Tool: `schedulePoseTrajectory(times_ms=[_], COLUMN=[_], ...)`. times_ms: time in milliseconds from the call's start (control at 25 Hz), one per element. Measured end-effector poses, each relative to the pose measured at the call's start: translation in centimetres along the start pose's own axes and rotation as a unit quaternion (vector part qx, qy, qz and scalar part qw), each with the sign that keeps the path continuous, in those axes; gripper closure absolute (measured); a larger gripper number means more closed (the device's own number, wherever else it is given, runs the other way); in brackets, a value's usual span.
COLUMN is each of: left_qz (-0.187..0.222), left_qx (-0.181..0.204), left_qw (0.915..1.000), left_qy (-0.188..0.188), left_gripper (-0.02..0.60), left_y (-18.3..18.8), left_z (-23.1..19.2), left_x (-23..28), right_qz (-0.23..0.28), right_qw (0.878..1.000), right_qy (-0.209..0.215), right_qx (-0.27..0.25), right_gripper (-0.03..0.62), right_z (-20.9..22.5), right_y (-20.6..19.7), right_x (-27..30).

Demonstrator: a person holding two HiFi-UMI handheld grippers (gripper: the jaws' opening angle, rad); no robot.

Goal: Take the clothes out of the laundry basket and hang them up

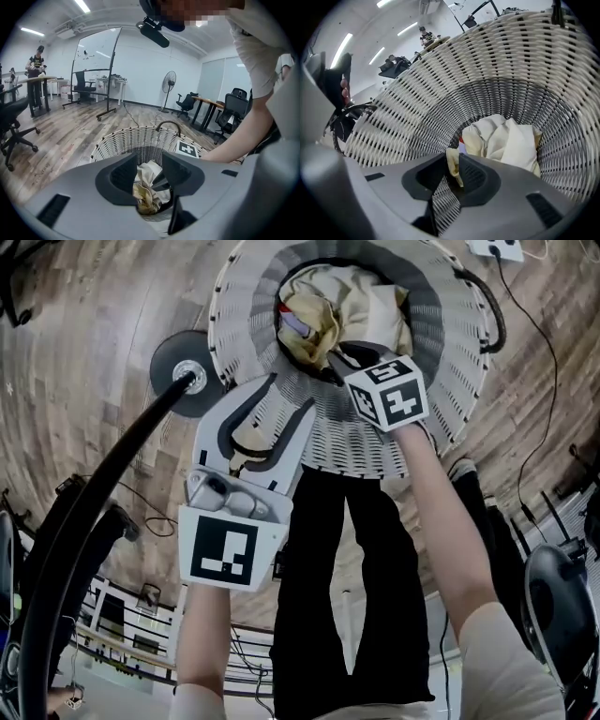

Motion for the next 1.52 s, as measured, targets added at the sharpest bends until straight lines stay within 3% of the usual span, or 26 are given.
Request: schedulePoseTrajectory(times_ms=[280,560,760,1520], left_qz=[-0.008,0.009,0.013,0.026], left_qx=[0.008,0.006,0.025,0.002], left_qw=[0.9999,0.9999,0.9996,0.9990], left_qy=[-0.001,-0.001,0.008,0.035], left_gripper=[0.411,0.419,0.419,0.419], left_y=[-0.5,-0.3,-0.2,-1.5], left_z=[-0.4,-0.3,-0.8,-2.5], left_x=[1.0,0.7,0.4,-1.3], right_qz=[-0.021,-0.042,-0.050,-0.071], right_qw=[1.000,0.999,0.998,0.991], right_qy=[-0.003,-0.025,-0.036,-0.109], right_qx=[0.002,-0.001,0.005,-0.030], right_gripper=[0.496,0.496,0.496,0.493], right_z=[1.5,3.2,4.2,6.1], right_y=[-1.7,-3.2,-4.1,-5.9], right_x=[3.0,5.5,7.0,10.8])
Point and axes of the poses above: the fingertips, and each gripper's own axes: x forward along the fingers, z to its right, y out of its top, the point moved 9 cm from there along -x, backward along the fingers, and after that the axes turned 7 degrees about z, right-handed, at the moved point
